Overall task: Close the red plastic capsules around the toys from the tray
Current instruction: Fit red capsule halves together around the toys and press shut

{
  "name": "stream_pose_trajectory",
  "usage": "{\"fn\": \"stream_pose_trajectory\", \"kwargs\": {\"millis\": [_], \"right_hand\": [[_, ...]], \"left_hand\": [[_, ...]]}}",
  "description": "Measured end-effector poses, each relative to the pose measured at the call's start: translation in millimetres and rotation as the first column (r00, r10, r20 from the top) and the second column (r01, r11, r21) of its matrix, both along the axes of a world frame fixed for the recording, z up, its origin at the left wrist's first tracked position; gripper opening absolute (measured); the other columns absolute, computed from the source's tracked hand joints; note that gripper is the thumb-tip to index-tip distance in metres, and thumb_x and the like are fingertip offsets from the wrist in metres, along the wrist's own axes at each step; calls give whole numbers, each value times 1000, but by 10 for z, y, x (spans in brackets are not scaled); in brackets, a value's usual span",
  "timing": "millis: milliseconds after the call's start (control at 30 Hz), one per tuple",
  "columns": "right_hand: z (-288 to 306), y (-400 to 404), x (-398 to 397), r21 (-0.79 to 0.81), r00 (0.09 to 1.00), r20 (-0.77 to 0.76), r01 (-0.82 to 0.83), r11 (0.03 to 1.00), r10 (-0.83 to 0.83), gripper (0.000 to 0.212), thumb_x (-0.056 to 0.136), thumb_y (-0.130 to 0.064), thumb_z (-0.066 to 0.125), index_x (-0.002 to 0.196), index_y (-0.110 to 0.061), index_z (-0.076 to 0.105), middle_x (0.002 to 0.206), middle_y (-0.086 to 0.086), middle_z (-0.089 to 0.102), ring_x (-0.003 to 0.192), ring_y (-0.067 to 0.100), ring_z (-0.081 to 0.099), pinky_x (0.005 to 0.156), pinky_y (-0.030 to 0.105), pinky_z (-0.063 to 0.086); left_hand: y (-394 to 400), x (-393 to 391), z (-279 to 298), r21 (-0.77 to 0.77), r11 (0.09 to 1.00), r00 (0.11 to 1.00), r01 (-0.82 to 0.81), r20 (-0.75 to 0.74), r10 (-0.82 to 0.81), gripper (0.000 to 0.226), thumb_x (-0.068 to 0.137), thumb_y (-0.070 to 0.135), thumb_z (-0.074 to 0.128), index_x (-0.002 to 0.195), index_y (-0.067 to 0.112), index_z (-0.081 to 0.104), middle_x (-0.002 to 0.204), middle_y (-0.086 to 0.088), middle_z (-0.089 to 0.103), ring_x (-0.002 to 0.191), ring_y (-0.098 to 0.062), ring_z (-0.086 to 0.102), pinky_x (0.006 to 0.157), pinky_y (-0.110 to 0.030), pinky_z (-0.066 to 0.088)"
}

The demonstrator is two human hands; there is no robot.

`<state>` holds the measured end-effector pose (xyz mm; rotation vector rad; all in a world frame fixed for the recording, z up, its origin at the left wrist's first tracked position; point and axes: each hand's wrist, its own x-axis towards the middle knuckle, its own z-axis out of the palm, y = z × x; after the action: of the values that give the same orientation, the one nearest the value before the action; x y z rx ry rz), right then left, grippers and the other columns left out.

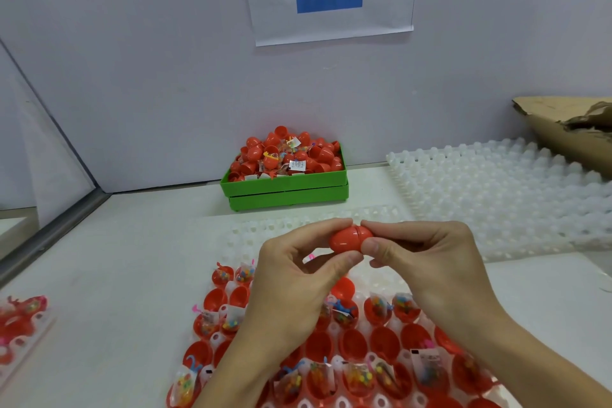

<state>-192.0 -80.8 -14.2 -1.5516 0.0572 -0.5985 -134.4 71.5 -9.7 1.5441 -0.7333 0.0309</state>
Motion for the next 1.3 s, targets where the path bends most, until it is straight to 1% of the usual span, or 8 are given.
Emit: {"fn": "stream_pose_trajectory", "kwargs": {"millis": [133, 233, 300, 433, 667, 833, 1133, 1300], "right_hand": [[14, -16, -6, -29, 1000, 7, 11, 1000, -10, 26, 58, -32, 81, 83, -35, 79, 74, -4, 77, 65, 15, 73, 64, 20, 57], [27, -24, -15, -85, 1000, 14, 5, 996, -3, 32, 67, -9, 84, 83, -36, 78, 72, -4, 76, 63, 11, 71, 65, 18, 56], [37, -31, -19, -121, 1000, 17, 0, 993, 2, 38, 70, -2, 82, 82, -37, 78, 71, -4, 76, 64, 9, 71, 66, 17, 55], [47, -52, -19, -175, 1000, 22, -1, 985, 5, 39, 71, -2, 81, 82, -40, 78, 69, -4, 75, 64, 8, 70, 67, 16, 55], [43, -44, -11, -207, 999, 24, 30, 978, -25, 41, 72, -2, 81, 84, -41, 77, 70, -8, 76, 61, 9, 70, 64, 18, 56], [68, -45, -19, -215, 999, 30, 36, 976, -30, 42, 72, -1, 80, 80, -42, 77, 67, -10, 75, 59, 8, 71, 60, 15, 54], [33, 13, -45, -272, 994, 55, 105, 957, -93, 37, 74, 6, 78, 79, -31, 78, 64, -15, 73, 60, 4, 71, 61, 11, 53], [38, 30, -60, -220, 995, 49, 95, 971, -86, 34, 75, 6, 77, 81, -27, 78, 65, -13, 74, 61, 3, 71, 60, 8, 52]], "left_hand": [[-6, -13, 13, -5, 1000, 1000, 3, -4, -3, 39, 74, -3, 78, 95, 29, 75, 91, 9, 77, 87, -8, 73, 70, -15, 56], [-7, -25, 24, 24, 1000, 1000, -9, 26, 9, 44, 74, -7, 77, 91, 33, 74, 88, 14, 77, 85, -3, 73, 70, -12, 54], [-4, -31, 31, 42, 999, 999, -22, 44, 20, 47, 74, -7, 77, 90, 36, 74, 87, 18, 76, 84, 0, 72, 70, -11, 54], [-5, -27, 31, 74, 996, 997, -53, 54, 49, 49, 74, -6, 78, 89, 41, 74, 87, 23, 74, 84, 3, 71, 70, -9, 52], [7, -12, 26, 95, 994, 997, -61, 48, 57, 45, 73, -3, 79, 91, 38, 74, 89, 23, 74, 88, 3, 71, 71, -10, 53], [12, -7, 26, 96, 994, 998, -60, 34, 57, 43, 71, -3, 80, 89, 37, 75, 87, 23, 74, 84, 4, 71, 68, -9, 52], [-6, -34, -6, 131, 988, 996, -87, 44, 82, 42, 73, 0, 81, 91, 36, 74, 86, 25, 73, 86, 4, 70, 70, -10, 53], [-15, -32, -23, 137, 984, 993, -111, 50, 105, 38, 73, 1, 81, 93, 33, 75, 87, 26, 73, 84, 5, 70, 70, -10, 53]]}}
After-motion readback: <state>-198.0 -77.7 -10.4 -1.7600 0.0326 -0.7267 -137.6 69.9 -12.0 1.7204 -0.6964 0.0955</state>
